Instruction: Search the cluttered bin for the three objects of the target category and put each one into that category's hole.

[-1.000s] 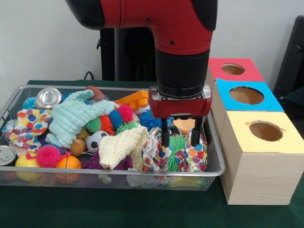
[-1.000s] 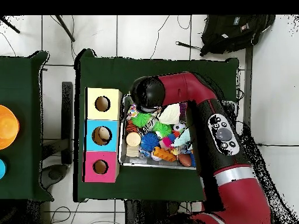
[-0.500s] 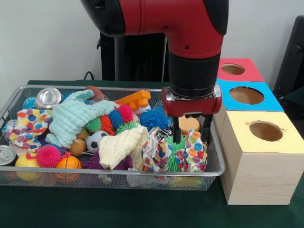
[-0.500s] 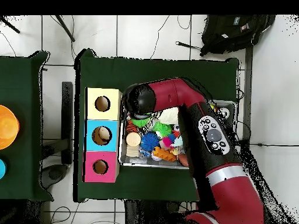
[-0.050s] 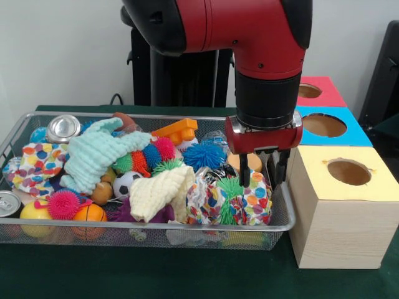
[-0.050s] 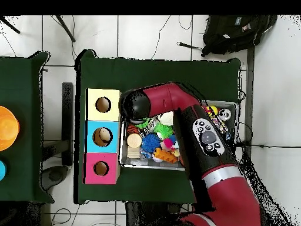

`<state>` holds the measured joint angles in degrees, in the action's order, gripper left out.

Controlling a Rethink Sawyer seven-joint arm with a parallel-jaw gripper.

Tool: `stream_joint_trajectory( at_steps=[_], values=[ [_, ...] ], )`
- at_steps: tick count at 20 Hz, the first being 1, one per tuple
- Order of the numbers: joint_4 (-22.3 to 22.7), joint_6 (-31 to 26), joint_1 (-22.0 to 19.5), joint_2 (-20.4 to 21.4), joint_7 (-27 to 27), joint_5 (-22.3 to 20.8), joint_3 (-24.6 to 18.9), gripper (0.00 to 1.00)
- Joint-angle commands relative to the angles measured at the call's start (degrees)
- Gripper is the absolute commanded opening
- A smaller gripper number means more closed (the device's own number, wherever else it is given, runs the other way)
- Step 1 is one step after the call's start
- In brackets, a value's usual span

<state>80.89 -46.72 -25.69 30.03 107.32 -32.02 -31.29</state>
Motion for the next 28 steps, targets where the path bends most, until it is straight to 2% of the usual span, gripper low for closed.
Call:
stream_joint_trajectory(
  at_steps=[1,13,18,21,22,28],
  values=[
    [2.6,3.2,-0.8,-3.1,-9.4,-3.5,-1.3,1.00],
    [0.3,2.8,-1.9,-5.0,-12.0,-4.3,-1.7,1.00],
    [1.2,3.4,-2.1,-4.5,-12.3,-5.1,-2.1,1.00],
    [2.6,5.2,-2.9,-4.4,-10.4,-4.3,-2.8,1.00],
    [2.9,5.5,-3.0,-4.3,-9.8,-4.1,-2.9,0.00],
    [5.6,5.9,-3.1,-2.5,-7.6,-3.4,-2.4,0.00]
  ],
)
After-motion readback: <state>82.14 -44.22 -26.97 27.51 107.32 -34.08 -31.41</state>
